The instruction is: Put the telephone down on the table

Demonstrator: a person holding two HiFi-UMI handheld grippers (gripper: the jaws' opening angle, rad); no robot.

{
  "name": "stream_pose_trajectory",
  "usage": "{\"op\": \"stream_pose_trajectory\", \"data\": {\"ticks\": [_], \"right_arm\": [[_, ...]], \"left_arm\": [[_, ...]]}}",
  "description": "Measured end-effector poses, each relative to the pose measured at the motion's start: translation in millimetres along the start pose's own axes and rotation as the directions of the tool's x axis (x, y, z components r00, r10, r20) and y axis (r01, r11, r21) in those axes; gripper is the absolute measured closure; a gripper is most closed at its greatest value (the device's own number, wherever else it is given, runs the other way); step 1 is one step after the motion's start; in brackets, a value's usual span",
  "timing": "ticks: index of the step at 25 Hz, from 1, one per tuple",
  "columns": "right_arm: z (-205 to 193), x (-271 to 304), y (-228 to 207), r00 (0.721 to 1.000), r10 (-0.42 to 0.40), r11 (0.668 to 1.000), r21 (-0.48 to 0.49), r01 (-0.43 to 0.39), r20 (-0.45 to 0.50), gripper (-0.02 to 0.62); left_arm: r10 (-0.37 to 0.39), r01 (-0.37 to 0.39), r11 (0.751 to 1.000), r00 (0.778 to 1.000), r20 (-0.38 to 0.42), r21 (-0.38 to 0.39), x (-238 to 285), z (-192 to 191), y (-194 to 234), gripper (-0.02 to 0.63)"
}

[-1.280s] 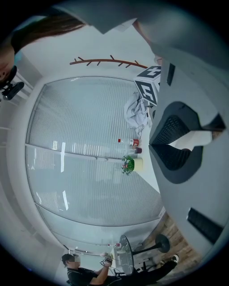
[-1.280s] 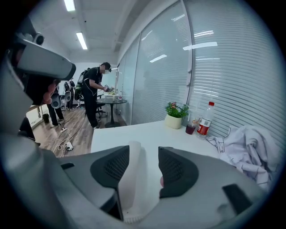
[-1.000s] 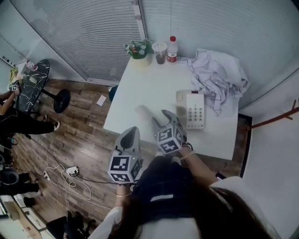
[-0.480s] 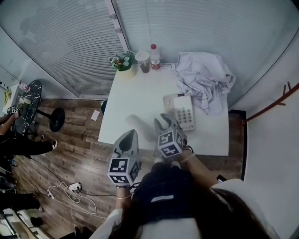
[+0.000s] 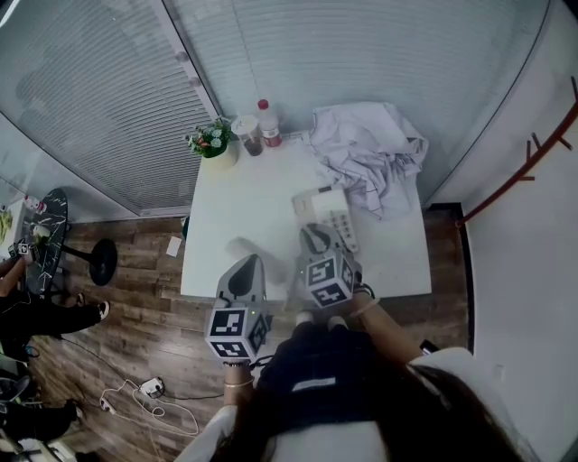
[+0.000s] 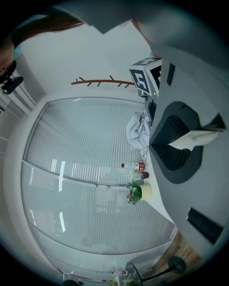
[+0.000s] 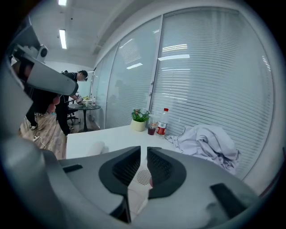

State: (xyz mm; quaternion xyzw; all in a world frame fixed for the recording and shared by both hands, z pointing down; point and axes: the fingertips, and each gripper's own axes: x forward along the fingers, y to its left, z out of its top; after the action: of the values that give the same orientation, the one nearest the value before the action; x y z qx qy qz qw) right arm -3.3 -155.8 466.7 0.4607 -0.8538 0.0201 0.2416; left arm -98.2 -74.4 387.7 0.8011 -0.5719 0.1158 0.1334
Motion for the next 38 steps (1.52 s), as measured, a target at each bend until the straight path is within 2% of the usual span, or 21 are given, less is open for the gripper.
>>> {"op": "stream_pose_trajectory", "data": {"ticks": [3, 10, 29, 38], "right_arm": [[-2, -7, -14, 0.999, -0.039, 0.999, 0.01, 0.039, 0.004, 0.595], [-8, -22, -37, 0.996, -0.088, 0.995, 0.05, 0.088, 0.005, 0.597], [-14, -36, -51, 0.996, -0.095, 0.992, 0.084, 0.094, 0.003, 0.6], [-18, -41, -54, 0.996, -0.092, 0.994, 0.06, 0.091, 0.003, 0.6]], "left_arm": [[-0.026, 0.026, 1.0, 1.0, 0.001, 0.008, 7, 2, -9, 0.609], [-0.077, 0.077, 0.997, 0.997, -0.002, 0.014, 16, 8, -28, 0.609], [-0.117, 0.117, 0.993, 0.993, -0.007, 0.011, 29, 9, -43, 0.609], [-0.127, 0.127, 0.992, 0.992, -0.021, 0.008, 35, 5, -54, 0.609]]}}
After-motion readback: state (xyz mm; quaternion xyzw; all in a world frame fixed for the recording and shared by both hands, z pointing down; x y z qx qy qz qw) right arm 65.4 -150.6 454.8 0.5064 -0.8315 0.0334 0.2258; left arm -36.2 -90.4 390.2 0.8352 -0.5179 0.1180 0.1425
